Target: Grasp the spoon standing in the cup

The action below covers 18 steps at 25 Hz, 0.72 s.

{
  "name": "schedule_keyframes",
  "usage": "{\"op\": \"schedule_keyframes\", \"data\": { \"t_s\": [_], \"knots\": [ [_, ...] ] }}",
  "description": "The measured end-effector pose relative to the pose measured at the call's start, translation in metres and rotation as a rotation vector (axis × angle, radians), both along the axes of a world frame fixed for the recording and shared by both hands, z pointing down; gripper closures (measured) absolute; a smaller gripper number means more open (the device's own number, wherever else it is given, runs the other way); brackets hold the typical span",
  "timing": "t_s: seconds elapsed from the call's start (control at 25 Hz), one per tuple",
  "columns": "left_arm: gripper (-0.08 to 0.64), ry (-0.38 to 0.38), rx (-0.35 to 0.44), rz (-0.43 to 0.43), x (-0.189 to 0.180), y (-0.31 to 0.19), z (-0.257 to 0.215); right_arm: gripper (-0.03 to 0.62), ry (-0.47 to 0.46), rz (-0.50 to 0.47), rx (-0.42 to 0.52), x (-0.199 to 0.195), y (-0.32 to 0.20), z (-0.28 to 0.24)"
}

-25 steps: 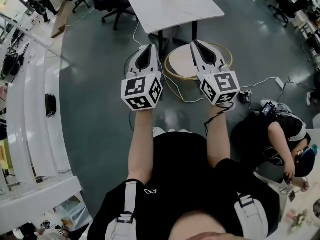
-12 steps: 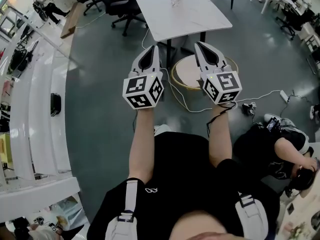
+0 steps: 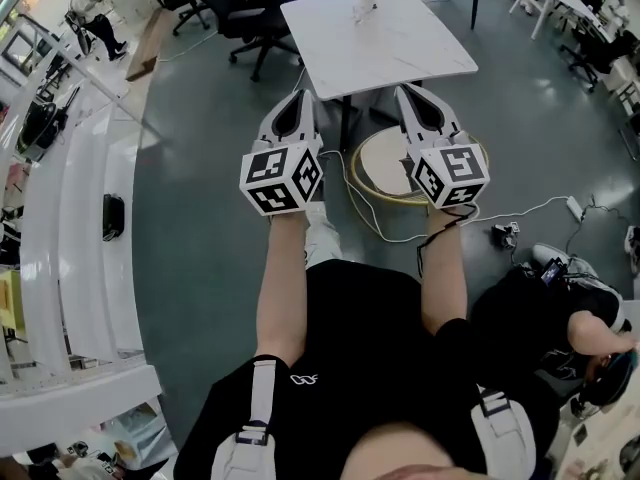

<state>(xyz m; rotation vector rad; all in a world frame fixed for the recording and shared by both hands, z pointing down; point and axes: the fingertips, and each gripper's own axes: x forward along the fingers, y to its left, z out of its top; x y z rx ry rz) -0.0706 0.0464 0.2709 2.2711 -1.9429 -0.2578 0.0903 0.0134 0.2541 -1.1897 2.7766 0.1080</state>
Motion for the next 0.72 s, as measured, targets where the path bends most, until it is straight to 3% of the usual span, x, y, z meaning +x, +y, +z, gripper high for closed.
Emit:
{"op": "schedule_keyframes", "data": {
  "t_s": [0.12, 0.28, 0.52, 0.72],
  "knots": [
    [0.545, 0.002, -0.02, 0.007, -0.015, -0.037, 0.014, 0.586, 0.003, 0.075, 0.024, 0.001, -0.038, 0.007],
    [0.545, 0.011, -0.042, 0.04, -0.034, -0.102, 0.033, 0.586, 0.083, 0.117, 0.051, -0.026, -0.095, 0.024],
    [0.545, -0.033, -0.115, 0.105, -0.059, -0.218, 0.072, 0.586, 0.086, 0.131, -0.018, -0.075, -0.199, 0.063],
    [0.545, -0.073, -0.202, 0.063, -0.095, -0.303, 0.117, 0.586, 0.248, 0.134, -0.067, -0.107, -0.271, 0.108]
  ]
}}
